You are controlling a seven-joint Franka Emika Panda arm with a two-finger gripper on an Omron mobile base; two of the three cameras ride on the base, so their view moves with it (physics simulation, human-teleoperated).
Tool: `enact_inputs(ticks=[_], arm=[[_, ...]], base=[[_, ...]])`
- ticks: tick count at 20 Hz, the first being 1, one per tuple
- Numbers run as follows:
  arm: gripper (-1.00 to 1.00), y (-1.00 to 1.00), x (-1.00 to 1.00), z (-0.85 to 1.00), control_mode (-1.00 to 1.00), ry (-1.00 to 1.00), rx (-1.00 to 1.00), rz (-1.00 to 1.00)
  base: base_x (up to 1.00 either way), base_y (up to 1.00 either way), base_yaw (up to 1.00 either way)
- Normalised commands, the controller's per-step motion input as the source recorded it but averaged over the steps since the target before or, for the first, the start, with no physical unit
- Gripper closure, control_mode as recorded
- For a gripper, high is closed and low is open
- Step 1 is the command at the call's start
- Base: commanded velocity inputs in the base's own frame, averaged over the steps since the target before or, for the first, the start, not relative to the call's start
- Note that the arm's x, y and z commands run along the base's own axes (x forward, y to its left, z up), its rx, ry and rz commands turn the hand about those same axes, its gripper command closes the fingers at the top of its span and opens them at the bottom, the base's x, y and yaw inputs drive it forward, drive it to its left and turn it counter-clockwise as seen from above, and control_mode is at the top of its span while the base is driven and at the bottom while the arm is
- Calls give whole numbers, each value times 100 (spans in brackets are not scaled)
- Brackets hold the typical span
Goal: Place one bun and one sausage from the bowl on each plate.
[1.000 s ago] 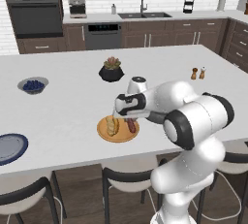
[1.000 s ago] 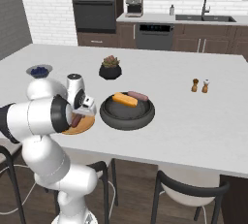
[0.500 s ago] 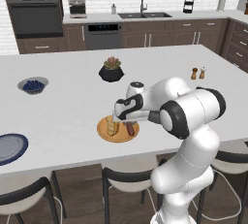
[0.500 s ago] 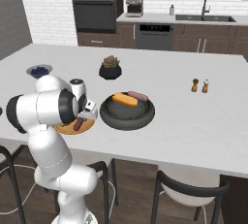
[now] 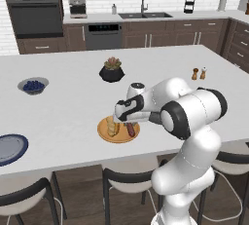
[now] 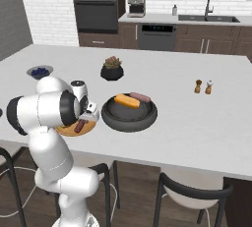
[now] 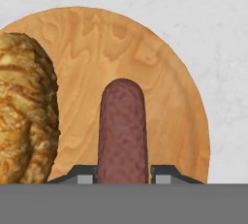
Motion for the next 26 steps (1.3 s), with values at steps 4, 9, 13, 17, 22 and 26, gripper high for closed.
enact_inputs(ticks=[4, 9, 13, 17, 22, 26], arm=[[-100, 0, 0, 0, -100, 0, 0, 0], [-100, 0, -1, 7, -100, -3, 0, 1], [-100, -14, -40, 88, -100, -13, -8, 6], [-100, -48, -53, 96, -100, -8, -6, 15], [-100, -70, -45, 81, -100, -3, -8, 22], [-100, -100, -3, 57, -100, -1, 0, 29]], base=[[0, 0, 0], [0, 0, 0], [0, 0, 0], [0, 0, 0], [0, 0, 0], [0, 0, 0]])
